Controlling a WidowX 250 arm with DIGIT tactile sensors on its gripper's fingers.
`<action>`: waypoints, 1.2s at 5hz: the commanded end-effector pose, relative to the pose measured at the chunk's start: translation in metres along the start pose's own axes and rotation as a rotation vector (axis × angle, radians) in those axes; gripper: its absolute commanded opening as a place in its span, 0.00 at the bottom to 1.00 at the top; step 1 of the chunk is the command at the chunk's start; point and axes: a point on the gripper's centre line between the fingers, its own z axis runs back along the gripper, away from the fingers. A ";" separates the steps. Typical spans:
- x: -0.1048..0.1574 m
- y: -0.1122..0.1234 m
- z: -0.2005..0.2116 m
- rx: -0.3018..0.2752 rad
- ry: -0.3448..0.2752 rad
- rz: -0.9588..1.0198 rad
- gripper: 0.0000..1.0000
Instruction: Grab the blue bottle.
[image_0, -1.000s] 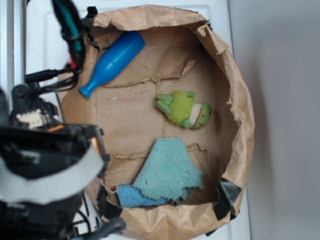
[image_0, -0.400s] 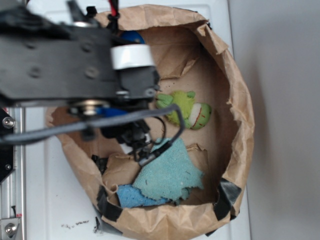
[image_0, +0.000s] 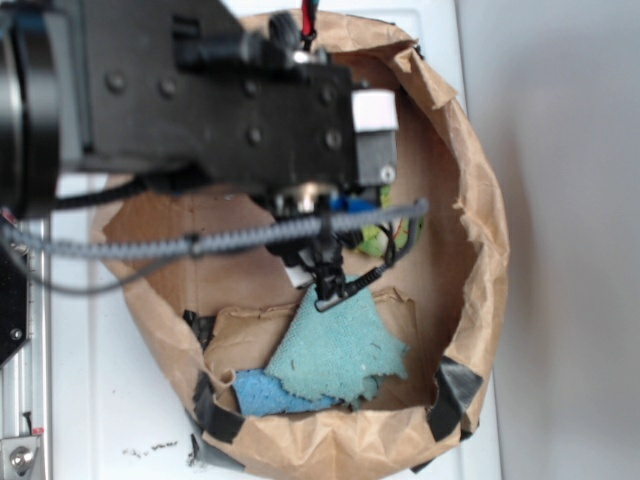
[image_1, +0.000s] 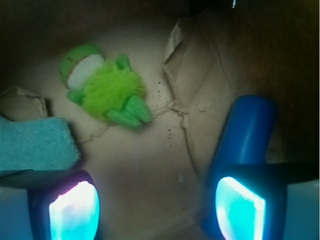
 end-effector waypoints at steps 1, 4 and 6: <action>0.024 0.023 -0.011 0.075 -0.060 0.056 1.00; 0.011 0.044 -0.024 0.230 -0.029 0.170 1.00; 0.011 0.044 -0.024 0.230 -0.029 0.170 1.00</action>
